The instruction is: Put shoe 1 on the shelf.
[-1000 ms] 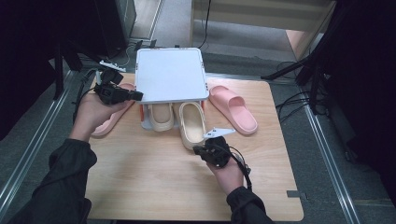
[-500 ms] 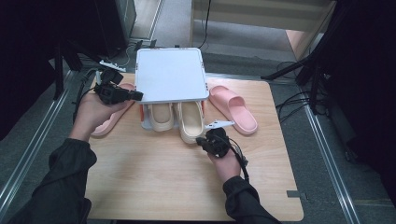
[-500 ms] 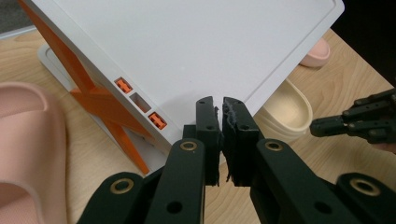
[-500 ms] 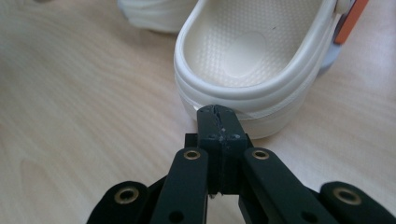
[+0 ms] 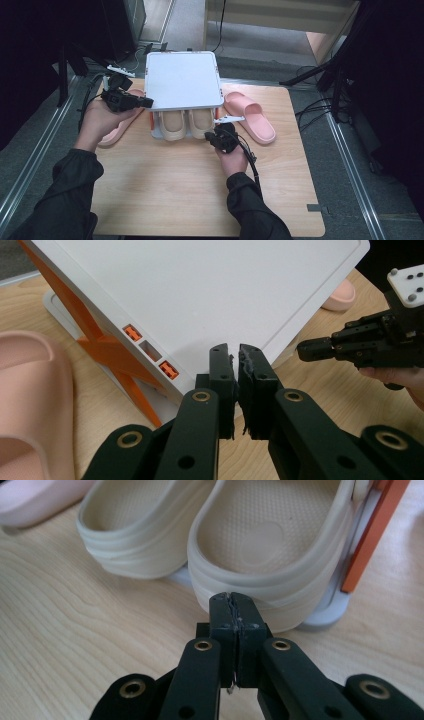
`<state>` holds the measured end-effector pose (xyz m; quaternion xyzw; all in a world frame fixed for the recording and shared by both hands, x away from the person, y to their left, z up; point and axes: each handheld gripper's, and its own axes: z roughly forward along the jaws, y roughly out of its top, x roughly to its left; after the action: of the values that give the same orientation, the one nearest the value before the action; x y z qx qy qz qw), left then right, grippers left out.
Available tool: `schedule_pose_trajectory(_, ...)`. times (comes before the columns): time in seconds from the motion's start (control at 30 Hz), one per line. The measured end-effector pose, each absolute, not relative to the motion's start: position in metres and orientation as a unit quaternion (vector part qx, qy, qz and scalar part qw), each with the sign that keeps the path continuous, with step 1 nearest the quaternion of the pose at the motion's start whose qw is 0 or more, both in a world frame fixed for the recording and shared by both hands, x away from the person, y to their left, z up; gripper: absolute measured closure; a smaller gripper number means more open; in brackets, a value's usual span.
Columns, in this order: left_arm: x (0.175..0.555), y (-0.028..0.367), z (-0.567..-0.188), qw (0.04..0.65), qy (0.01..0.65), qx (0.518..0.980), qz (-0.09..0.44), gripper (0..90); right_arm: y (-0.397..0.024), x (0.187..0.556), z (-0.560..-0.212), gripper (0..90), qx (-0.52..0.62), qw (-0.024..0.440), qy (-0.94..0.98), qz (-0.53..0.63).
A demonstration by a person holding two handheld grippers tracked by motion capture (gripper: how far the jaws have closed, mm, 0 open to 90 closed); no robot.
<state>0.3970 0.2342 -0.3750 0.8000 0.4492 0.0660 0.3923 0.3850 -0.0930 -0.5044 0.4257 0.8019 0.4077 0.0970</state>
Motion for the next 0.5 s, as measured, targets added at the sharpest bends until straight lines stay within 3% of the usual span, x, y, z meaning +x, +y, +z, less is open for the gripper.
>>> schedule_pose_trajectory(0.17,0.397,0.234,-0.375,0.393,0.448,0.8,0.073,83.1,-0.099,0.387,-0.504,89.3,0.432,0.084,0.792,0.422)
schedule_pose_trajectory(0.33,0.396,0.234,-0.376,0.398,0.446,0.799,0.069,77.6,-0.108,0.373,-0.497,82.2,0.415,0.073,0.801,0.425)
schedule_pose_trajectory(0.5,0.391,0.236,-0.37,0.397,0.455,0.794,0.073,56.8,-0.121,0.354,-0.489,68.3,0.397,0.04,0.806,0.438)
